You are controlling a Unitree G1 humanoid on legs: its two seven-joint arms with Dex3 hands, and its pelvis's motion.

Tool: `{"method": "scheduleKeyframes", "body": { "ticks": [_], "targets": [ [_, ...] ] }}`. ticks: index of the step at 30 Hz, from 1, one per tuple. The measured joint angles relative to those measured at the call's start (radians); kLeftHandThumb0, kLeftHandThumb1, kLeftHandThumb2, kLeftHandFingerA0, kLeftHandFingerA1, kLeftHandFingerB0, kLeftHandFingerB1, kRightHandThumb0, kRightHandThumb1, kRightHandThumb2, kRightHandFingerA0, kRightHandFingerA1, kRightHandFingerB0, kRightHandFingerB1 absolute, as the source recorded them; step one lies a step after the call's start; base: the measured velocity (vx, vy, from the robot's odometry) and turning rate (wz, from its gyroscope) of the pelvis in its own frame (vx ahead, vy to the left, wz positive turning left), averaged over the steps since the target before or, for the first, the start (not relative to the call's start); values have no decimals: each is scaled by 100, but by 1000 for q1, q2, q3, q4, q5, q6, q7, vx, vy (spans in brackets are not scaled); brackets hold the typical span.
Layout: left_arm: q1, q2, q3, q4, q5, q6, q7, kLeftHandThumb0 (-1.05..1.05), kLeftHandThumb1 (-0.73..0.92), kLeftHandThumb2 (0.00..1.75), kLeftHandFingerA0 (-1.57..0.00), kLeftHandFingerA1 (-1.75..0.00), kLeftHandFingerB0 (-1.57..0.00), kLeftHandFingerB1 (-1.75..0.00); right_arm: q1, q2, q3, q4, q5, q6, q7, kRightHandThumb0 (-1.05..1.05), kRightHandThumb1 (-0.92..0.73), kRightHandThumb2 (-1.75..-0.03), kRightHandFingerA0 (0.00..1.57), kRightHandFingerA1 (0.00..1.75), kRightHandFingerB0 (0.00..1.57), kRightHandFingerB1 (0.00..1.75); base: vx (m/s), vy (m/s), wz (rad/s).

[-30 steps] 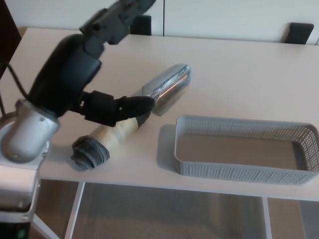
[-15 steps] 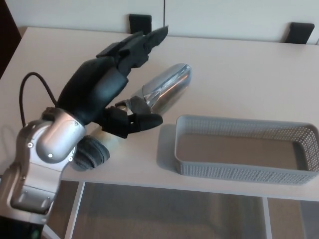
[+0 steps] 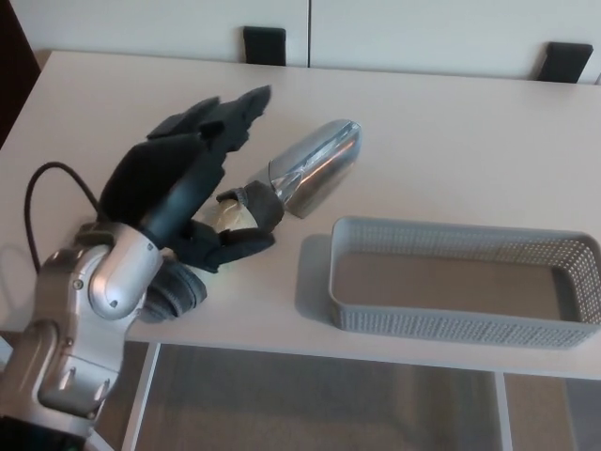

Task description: The robot walks towards a desk on which a shovel is kept on the left hand side and a container is kept on the right hand side. The robot picks up the shovel using its left hand and places it in the container.

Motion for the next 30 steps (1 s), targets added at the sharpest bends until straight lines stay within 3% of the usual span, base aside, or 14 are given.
{"method": "scheduleKeyframes", "body": {
  "ticks": [11,26,27,28,29,30],
  "targets": [
    [35,1,-41,26,65,100,41,-58,38,76,0,-23,-7,-23,4,-8,6,-1,0,0,14,-20,-52,-55,58,55,45,46,0,0,0],
    [35,-56,-120,124,104,192,97,-60,39,75,-2,-27,-8,-21,5,-13,15,-38,0,11,22,-19,-53,-55,56,54,45,45,0,0,0],
    [33,-59,-122,133,105,195,101,-61,41,61,-7,-26,-6,-20,4,-13,15,-40,0,14,22,-19,-53,-55,55,55,44,45,0,0,0],
    [31,-61,-123,140,105,197,104,-59,39,75,-2,-28,-9,-22,3,-13,15,-43,0,17,22,-19,-54,-55,55,54,44,45,0,0,0],
    [29,-63,-123,148,105,201,108,-59,39,74,-2,-28,-9,-22,3,-13,16,-47,0,20,22,-20,-54,-55,56,54,44,45,0,0,0],
    [29,-64,-124,155,105,202,112,-55,47,55,-8,-27,-6,-23,4,-13,17,-51,-1,22,23,-19,-54,-55,56,54,44,45,0,0,0]
  ]
}}
